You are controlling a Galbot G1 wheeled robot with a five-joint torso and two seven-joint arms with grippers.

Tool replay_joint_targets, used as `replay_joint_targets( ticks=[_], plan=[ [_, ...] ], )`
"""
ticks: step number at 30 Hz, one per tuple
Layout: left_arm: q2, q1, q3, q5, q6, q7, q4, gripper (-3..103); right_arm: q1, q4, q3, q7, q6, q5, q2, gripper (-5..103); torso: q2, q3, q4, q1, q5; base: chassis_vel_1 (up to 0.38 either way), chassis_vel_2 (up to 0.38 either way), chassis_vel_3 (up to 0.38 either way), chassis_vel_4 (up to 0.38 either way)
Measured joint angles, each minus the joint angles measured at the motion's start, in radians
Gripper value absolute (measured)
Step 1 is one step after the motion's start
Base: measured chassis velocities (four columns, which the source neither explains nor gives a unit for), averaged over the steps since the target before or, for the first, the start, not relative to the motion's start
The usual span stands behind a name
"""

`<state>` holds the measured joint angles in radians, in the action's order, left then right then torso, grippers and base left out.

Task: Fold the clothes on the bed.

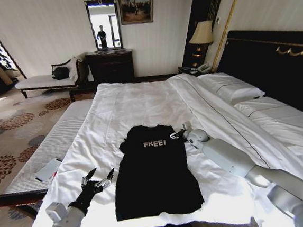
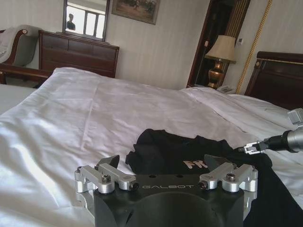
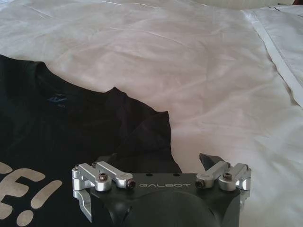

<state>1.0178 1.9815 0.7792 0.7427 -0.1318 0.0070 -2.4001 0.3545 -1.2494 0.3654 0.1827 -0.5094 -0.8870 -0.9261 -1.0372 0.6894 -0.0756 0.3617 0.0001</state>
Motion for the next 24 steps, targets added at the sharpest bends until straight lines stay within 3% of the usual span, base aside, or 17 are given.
replay_joint_targets(
  ticks=[2, 3, 7, 9, 12, 15, 18, 21, 24],
  plan=[
    [-0.003, -0.005, -0.003, 0.002, -0.001, 0.0, 0.001, 100, -0.007, 0.017, 0.003, -0.003, 0.005, 0.006, -0.004, 94, 0.0, 0.0, 0.0001, 0.0, -0.0001, 0.0, 0.0, 0.0, 0.0],
    [-0.006, -0.01, -0.005, 0.005, -0.002, 0.0, 0.003, 100, -0.014, 0.03, 0.007, -0.008, 0.007, 0.01, -0.006, 84, 0.0, 0.0, -0.0001, 0.0, -0.0001, 0.0, 0.0, 0.0, 0.0],
    [-0.007, -0.014, -0.005, 0.009, -0.003, 0.0, 0.008, 100, -0.023, 0.05, 0.016, -0.019, 0.01, 0.012, -0.005, 73, 0.0, 0.0, -0.0001, 0.0, 0.0, 0.0, 0.0, 0.0, 0.0],
    [-0.006, -0.013, -0.003, 0.01, -0.003, 0.0, 0.011, 100, -0.025, 0.06, 0.023, -0.027, 0.01, 0.012, -0.005, 61, 0.0, 0.0, -0.0001, 0.0, 0.0, 0.0, 0.0, 0.0, 0.0],
    [-0.004, -0.01, -0.001, 0.01, -0.003, 0.0, 0.013, 100, -0.026, 0.066, 0.03, -0.034, 0.008, 0.016, -0.004, 56, 0.0, 0.0, 0.0001, 0.0, -0.0001, 0.0, 0.0, 0.0, 0.0],
    [-0.001, -0.004, 0.004, 0.011, -0.001, 0.0, 0.016, 100, -0.03, 0.079, 0.043, -0.044, 0.004, 0.025, -0.004, 39, 0.0, 0.0, 0.0, 0.0, 0.0, 0.0, 0.0, 0.0, 0.0],
    [-0.001, -0.003, 0.008, 0.014, 0.0, 0.0, 0.017, 100, -0.036, 0.087, 0.05, -0.046, 0.001, 0.026, -0.005, 33, 0.0, 0.0, 0.0001, 0.0, 0.0, 0.0, 0.0, 0.0, 0.0],
    [-0.001, -0.005, 0.015, 0.02, 0.001, 0.0, 0.019, 100, -0.046, 0.096, 0.058, -0.048, -0.014, 0.012, -0.003, 17, 0.0, 0.0, 0.0001, 0.0, -0.0001, 0.0, 0.0, 0.0, 0.0],
    [-0.001, -0.006, 0.017, 0.022, 0.001, 0.0, 0.02, 100, -0.048, 0.1, 0.059, -0.048, -0.016, 0.007, -0.003, 12, 0.0, 0.0, 0.0, 0.0, -0.0001, 0.0, 0.0, 0.0, 0.0]
  ],
)
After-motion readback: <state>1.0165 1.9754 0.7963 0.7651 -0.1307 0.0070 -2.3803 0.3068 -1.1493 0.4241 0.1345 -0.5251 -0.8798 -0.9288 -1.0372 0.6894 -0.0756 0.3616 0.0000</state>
